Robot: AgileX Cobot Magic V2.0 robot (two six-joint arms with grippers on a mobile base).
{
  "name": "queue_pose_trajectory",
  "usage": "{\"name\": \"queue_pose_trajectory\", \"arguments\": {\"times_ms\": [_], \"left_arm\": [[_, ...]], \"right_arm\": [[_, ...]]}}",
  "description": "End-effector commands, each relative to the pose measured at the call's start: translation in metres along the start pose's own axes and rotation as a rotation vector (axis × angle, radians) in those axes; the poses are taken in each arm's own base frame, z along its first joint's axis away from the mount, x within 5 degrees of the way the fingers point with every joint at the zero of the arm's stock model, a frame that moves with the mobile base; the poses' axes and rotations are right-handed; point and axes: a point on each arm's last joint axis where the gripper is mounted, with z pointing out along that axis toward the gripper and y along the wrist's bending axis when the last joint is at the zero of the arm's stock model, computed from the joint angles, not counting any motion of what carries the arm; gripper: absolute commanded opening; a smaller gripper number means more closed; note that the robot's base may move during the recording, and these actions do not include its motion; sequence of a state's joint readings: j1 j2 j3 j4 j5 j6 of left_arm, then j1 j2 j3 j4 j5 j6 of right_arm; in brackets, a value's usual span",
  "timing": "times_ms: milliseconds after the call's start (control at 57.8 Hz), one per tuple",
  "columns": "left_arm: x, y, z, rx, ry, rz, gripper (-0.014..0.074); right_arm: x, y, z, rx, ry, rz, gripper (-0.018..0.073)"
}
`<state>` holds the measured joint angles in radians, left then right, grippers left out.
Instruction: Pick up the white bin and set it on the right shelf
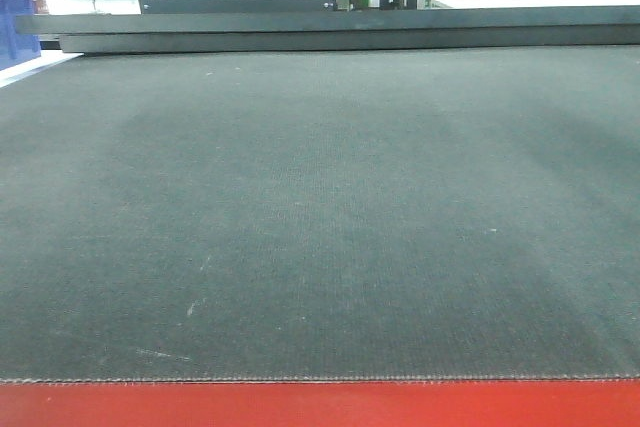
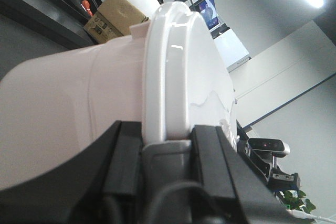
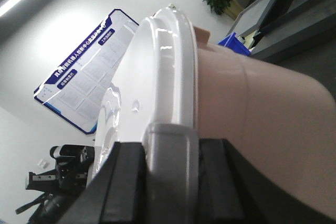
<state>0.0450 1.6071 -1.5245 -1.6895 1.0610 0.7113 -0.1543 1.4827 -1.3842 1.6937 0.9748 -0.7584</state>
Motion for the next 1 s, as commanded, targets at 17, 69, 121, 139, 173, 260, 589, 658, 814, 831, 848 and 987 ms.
{"name": "queue_pose_trajectory", "arguments": {"times_ms": [17,69,121,139,173,260,589,658,814,831,848,987], "left_arm": [[0.016,-0.061,-0.001,0.291,0.144,0.041,-0.0116],[0.016,-0.061,-0.001,0.291,0.144,0.041,-0.0116],[0.016,-0.061,-0.001,0.291,0.144,0.041,-0.0116],[0.016,-0.061,-0.001,0.291,0.144,0.041,-0.0116],[0.016,-0.061,-0.001,0.291,0.144,0.041,-0.0116],[0.016,-0.061,-0.001,0.291,0.144,0.041,-0.0116],[0.016,-0.061,-0.001,0.291,0.144,0.041,-0.0116],[0.016,-0.061,-0.001,0.291,0.144,0.041,-0.0116],[0.016,-0.061,-0.001,0.291,0.144,0.041,-0.0116],[0.016,-0.061,-0.001,0.291,0.144,0.041,-0.0116],[0.016,-0.061,-0.001,0.291,0.144,0.041,-0.0116],[0.016,-0.061,-0.001,0.291,0.144,0.041,-0.0116]], "right_arm": [[0.024,0.058,-0.008,-0.325,0.248,-0.054,0.0057],[0.024,0.058,-0.008,-0.324,0.250,-0.055,0.0057],[0.024,0.058,-0.008,-0.323,0.251,-0.056,0.0057],[0.024,0.058,-0.008,-0.322,0.251,-0.056,0.0057],[0.024,0.058,-0.008,-0.320,0.253,-0.058,0.0057],[0.025,0.057,-0.008,-0.309,0.262,-0.064,0.0057],[0.028,0.054,-0.008,-0.280,0.287,-0.082,0.0057],[0.027,0.054,-0.007,-0.275,0.280,-0.082,0.0057],[0.023,0.051,-0.005,-0.237,0.236,-0.082,0.0057],[0.022,0.050,-0.005,-0.231,0.229,-0.082,0.0057],[0.022,0.050,-0.005,-0.227,0.225,-0.082,0.0057],[0.019,0.047,-0.004,-0.195,0.187,-0.081,0.0057]]}}
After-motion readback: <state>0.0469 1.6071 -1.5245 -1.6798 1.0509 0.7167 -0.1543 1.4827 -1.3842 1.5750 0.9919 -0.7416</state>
